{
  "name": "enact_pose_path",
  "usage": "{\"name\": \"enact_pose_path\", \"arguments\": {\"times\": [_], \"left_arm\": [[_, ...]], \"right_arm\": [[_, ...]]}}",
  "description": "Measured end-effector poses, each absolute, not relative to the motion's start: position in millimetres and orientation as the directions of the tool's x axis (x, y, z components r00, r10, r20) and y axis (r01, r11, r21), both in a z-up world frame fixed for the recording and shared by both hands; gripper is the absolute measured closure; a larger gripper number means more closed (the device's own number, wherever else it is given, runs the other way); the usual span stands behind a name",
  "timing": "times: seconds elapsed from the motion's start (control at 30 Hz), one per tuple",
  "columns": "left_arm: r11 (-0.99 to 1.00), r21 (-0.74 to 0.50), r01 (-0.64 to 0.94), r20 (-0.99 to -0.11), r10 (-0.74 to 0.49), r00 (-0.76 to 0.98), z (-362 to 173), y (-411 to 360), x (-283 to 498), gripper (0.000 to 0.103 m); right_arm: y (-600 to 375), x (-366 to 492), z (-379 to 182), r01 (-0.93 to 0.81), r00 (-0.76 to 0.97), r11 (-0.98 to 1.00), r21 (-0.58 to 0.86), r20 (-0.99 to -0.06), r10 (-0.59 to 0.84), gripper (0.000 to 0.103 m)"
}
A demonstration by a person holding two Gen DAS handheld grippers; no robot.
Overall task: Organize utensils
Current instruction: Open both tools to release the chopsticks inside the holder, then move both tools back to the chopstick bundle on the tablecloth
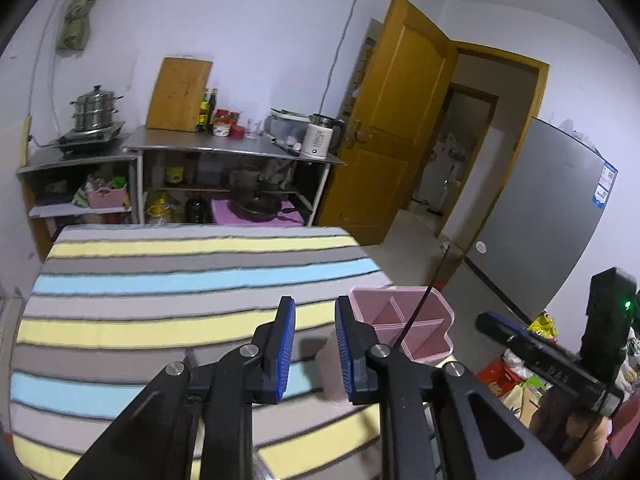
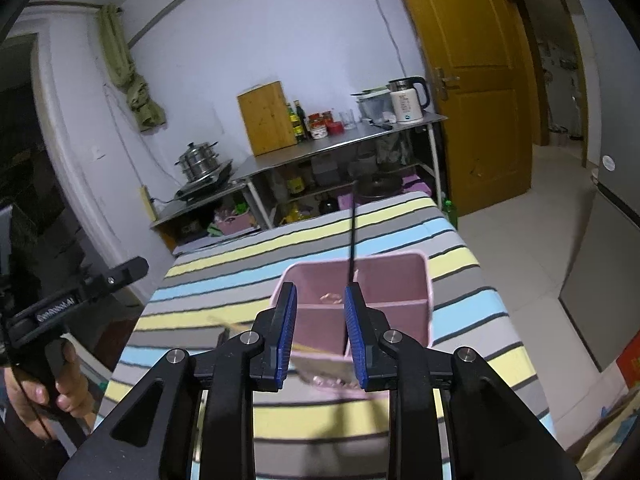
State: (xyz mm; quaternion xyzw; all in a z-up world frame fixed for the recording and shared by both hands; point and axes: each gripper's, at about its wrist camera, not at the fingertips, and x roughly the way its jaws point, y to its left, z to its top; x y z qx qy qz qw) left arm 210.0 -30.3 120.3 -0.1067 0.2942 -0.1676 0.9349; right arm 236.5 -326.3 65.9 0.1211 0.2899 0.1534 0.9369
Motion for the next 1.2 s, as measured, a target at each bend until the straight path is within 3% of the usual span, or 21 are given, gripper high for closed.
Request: {"name": "enact_pose_path", "arguments": {"times": [0.57, 1.2], "left_arm": [[0.958, -0.278, 0.075, -0.683, -0.252, 0.686, 1.3, 23.9, 136.0, 0.083], [0.976, -0.218, -0.006, -0.779, -0.171, 0.604, -71.0, 18.9, 193.0, 0.082]], "right_arm": [[-262.8, 192.9, 3.9, -0.355, 0.648, 0.886, 0.299, -0.604, 0.463, 0.078], [-236.3, 202.5, -39.7, -0.390, 0.545, 0.868, 0.306, -0.684, 0.486, 0.078]]}}
